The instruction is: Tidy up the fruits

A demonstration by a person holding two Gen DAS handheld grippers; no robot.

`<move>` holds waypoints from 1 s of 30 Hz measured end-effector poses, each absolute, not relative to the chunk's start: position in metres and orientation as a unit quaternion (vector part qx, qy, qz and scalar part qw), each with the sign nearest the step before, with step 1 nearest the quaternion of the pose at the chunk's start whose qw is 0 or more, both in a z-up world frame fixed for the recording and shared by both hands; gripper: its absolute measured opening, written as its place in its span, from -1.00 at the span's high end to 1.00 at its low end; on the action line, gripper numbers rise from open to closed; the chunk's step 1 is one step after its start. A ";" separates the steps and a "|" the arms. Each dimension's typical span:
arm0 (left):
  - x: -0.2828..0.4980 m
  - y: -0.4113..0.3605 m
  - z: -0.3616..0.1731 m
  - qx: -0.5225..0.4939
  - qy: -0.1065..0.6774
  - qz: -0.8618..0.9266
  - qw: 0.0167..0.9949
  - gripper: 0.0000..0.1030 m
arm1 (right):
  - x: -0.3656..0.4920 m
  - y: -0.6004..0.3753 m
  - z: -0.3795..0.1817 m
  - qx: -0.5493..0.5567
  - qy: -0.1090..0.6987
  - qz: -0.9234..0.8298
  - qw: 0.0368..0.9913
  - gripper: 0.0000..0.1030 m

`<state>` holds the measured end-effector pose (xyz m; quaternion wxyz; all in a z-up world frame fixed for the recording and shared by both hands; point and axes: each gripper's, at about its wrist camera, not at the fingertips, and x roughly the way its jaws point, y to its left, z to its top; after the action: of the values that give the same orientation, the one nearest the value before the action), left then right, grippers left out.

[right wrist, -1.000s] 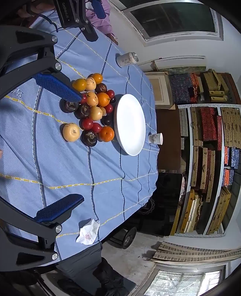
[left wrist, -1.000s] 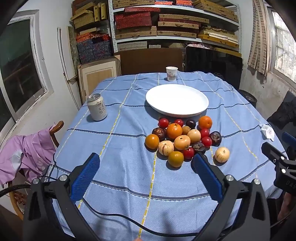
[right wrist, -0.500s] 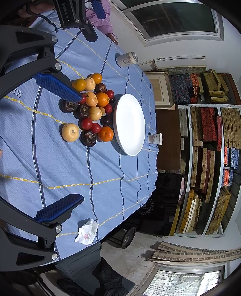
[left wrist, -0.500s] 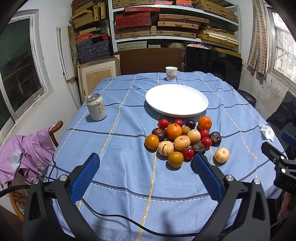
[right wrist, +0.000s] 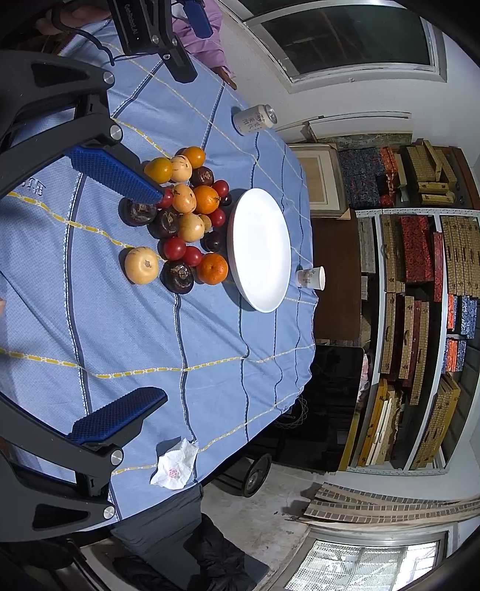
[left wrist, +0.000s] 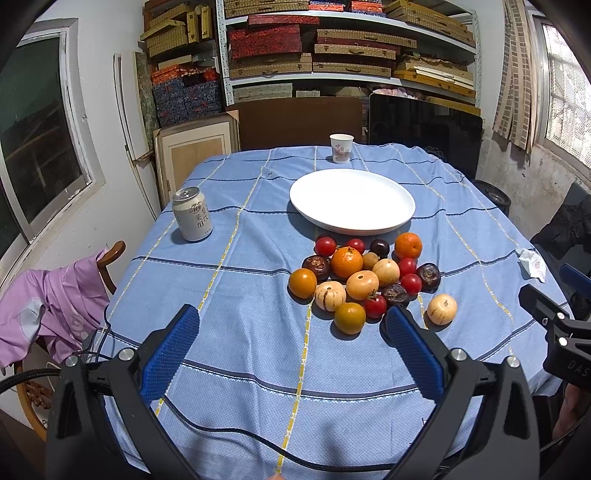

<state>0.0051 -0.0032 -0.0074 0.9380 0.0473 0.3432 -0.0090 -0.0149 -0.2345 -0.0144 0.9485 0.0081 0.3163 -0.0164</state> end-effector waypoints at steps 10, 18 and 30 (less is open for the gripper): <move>0.007 -0.002 -0.008 0.046 0.344 -0.009 0.938 -0.92 | -0.015 -0.234 -0.015 0.008 0.317 -0.017 0.948 -0.93; 0.007 -0.006 -0.005 0.046 0.344 -0.009 0.938 -0.92 | -0.015 -0.234 -0.015 0.008 0.318 -0.016 0.948 -0.93; 0.007 -0.006 -0.006 0.046 0.343 -0.009 0.938 -0.92 | -0.015 -0.233 -0.015 0.007 0.318 -0.016 0.948 -0.93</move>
<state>0.0071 -0.0064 -0.0056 0.9380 0.0455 0.3434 -0.0094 -0.0148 -0.2331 -0.0154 0.9479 0.0073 0.3180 -0.0159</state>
